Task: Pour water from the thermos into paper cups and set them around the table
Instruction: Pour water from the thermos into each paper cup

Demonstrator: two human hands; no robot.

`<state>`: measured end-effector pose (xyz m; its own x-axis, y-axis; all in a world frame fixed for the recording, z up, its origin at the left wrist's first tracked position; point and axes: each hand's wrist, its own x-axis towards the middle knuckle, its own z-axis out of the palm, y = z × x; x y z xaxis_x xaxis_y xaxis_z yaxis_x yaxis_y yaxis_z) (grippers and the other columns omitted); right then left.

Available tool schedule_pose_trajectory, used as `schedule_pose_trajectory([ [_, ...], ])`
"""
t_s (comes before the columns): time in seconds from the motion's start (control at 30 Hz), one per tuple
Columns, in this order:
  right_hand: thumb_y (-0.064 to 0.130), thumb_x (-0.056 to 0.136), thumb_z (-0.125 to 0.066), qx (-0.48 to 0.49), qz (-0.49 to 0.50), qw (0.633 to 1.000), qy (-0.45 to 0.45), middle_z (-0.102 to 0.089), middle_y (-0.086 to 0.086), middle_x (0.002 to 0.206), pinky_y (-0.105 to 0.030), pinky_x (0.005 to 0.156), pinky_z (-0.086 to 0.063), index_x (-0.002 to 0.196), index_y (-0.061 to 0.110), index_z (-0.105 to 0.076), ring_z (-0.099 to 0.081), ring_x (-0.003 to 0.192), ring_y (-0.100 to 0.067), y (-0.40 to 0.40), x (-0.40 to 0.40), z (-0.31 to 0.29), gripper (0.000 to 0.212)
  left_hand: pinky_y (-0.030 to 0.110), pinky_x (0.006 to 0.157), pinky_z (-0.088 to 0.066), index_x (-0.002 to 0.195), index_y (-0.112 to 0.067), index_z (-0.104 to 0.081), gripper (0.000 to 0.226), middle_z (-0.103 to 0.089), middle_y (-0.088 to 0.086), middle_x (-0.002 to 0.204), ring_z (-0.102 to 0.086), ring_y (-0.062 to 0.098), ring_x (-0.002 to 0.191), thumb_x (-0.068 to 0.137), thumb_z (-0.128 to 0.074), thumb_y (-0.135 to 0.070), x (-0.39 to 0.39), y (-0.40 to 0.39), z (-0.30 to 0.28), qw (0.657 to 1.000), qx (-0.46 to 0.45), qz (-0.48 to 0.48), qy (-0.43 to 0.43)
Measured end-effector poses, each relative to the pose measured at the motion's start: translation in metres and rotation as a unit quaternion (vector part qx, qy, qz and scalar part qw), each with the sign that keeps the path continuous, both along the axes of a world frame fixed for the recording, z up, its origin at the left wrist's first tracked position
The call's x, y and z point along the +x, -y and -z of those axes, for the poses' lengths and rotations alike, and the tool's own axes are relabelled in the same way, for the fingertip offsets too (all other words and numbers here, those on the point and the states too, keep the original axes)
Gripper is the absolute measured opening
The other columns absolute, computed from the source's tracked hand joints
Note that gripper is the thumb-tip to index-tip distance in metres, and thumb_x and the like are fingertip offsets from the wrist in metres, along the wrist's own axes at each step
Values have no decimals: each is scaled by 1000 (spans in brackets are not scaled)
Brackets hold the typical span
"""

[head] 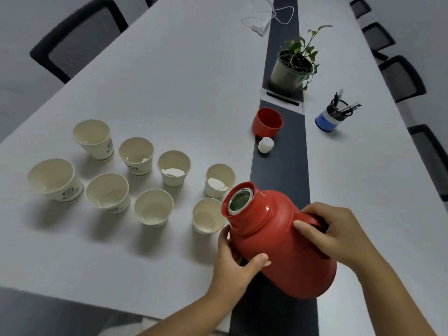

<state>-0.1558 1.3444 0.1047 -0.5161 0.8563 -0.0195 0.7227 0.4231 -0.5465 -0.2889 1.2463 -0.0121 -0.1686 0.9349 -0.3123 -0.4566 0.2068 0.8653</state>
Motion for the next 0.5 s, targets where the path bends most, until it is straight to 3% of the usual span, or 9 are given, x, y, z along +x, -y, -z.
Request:
schedule_pose_trajectory([
  [0.07,18,74,-70,-5,-11,999,31,-61,12,61,-9,59,-42,67,36,-53,-58,75,-5,-1,-6,0,26,19,78,-54,113,-36,-35,75,-53,-2,118,-60,0,101,51,-77,-35,2,3,5,1000,-4,-9,6],
  [0.13,20,75,-69,-7,-23,998,60,-59,14,61,-8,61,-41,66,36,-53,-57,75,-4,-2,-12,-2,24,12,72,-51,111,-37,-36,71,-52,-3,117,-59,-4,100,54,-77,-29,5,5,10,1000,-8,-16,20],
  [0.27,25,76,-67,-4,-34,993,114,-59,9,60,-16,56,-40,68,20,-59,-56,58,-9,-5,-24,-6,12,11,69,-51,108,-37,-35,68,-52,-1,116,-61,-4,96,53,-74,-41,8,9,13,998,-21,-19,56],
  [0.4,30,77,-65,-4,-46,986,161,-62,1,65,-25,60,-42,76,11,-63,-57,63,-12,-8,-34,-8,18,20,75,-54,109,-36,-36,71,-54,-1,115,-63,4,98,49,-71,-51,11,11,17,996,-30,-18,84],
  [0.5,31,77,-65,-6,-44,983,181,-60,4,63,-22,58,-40,75,12,-63,-55,62,-9,-9,-40,-10,19,19,75,-53,109,-36,-35,70,-54,2,117,-64,13,99,51,-70,-52,12,12,18,995,-33,-16,96],
])
